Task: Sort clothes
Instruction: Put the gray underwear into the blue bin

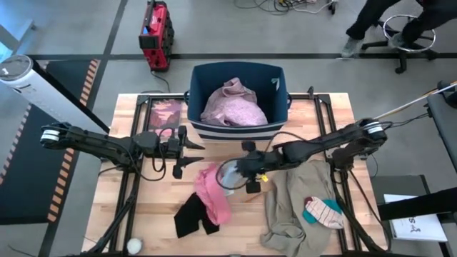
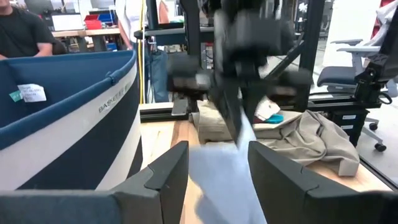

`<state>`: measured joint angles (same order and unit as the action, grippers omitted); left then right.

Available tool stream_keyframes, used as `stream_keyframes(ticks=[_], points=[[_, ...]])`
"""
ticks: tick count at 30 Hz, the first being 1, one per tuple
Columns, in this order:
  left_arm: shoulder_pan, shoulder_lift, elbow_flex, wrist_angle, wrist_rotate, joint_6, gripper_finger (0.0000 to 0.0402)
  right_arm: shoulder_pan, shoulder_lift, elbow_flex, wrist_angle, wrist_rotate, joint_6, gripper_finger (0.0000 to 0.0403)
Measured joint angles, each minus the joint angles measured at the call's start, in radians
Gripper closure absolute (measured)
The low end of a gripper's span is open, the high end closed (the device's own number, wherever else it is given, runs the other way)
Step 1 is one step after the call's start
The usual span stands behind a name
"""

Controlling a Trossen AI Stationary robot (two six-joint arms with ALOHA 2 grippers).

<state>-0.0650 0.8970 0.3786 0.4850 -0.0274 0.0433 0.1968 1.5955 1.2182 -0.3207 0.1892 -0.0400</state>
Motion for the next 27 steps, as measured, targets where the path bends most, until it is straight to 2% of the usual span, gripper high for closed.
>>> stream_keyframes(ticks=[7, 13, 21, 27], points=[[0.0, 0.0, 0.0, 0.004, 0.0, 0.0, 0.0242, 0.002, -0.131, 0.0, -0.001, 0.161, -0.042, 0.04], [0.0, 0.0, 0.0, 0.006, 0.0, 0.0, 0.025, 0.001, -0.219, 0.0, 0.093, 0.284, -0.145, 0.04], [0.0, 0.0, 0.0, 0.012, 0.0, -0.001, 0.0248, -0.019, -0.253, 0.089, 0.247, 0.367, -0.353, 0.0401], [0.0, 0.001, 0.0, 0.011, 0.0, -0.001, 0.025, -0.095, -0.252, 0.19, 0.26, 0.39, -0.461, 0.0401]])
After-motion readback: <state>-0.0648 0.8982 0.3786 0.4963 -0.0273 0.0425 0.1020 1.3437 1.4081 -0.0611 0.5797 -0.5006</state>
